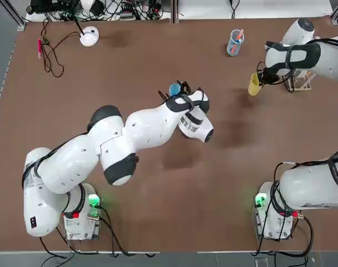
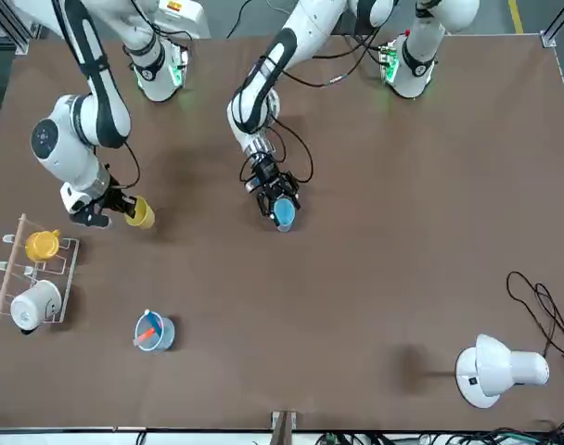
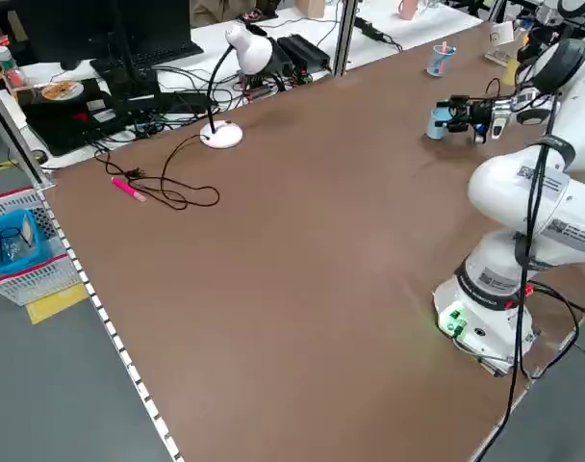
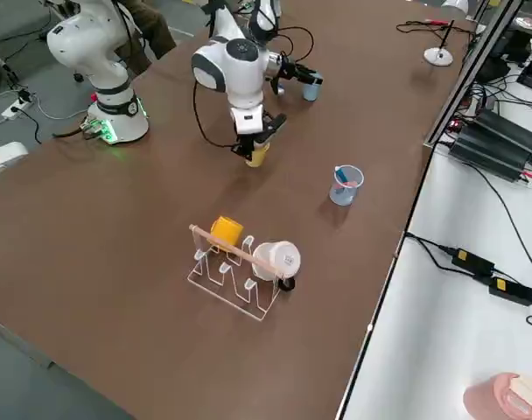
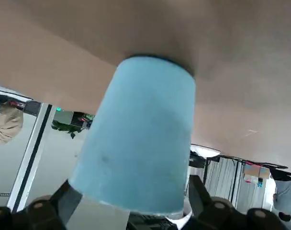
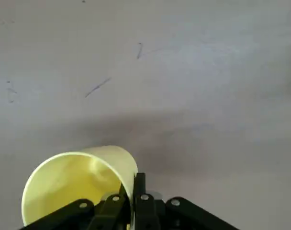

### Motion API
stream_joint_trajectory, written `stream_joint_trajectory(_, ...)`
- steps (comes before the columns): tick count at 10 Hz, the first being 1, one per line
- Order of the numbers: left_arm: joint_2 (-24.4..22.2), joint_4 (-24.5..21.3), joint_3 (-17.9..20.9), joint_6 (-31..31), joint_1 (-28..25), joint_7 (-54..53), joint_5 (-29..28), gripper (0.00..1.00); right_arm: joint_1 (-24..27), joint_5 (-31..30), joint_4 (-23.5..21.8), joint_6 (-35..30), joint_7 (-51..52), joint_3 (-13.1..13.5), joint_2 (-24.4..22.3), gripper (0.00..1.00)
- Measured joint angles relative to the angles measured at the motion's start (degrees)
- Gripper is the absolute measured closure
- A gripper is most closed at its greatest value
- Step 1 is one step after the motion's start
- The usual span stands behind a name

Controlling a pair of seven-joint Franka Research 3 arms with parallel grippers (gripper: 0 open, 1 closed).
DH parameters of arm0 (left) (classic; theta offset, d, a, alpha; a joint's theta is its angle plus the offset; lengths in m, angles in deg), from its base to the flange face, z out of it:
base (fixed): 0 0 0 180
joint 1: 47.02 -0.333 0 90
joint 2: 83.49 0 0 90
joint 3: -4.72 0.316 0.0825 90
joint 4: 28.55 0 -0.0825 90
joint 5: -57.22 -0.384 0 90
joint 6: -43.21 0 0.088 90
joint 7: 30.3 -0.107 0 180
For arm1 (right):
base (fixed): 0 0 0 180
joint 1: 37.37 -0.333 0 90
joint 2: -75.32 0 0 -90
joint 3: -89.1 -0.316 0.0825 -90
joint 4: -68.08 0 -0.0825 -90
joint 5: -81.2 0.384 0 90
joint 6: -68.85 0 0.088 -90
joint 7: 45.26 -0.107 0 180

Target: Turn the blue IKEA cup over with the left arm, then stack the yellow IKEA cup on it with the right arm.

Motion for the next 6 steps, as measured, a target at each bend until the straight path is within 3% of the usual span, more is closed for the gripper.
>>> stream_joint_trajectory(3, -6.04, 0.5, -0.02, 0.41, 0.03, -0.18, 0.55, 0.01, -0.23, 0.19, 1.1, -2.38, -0.01, -0.44, -0.08, 0.95)
stream_joint_trajectory(6, -15.5, -4.87, -0.24, 1.25, -0.2, -0.55, 1.31, 0.01, -0.7, 0.56, 2.95, -5.49, -0.01, -0.47, -0.76, 0.95)
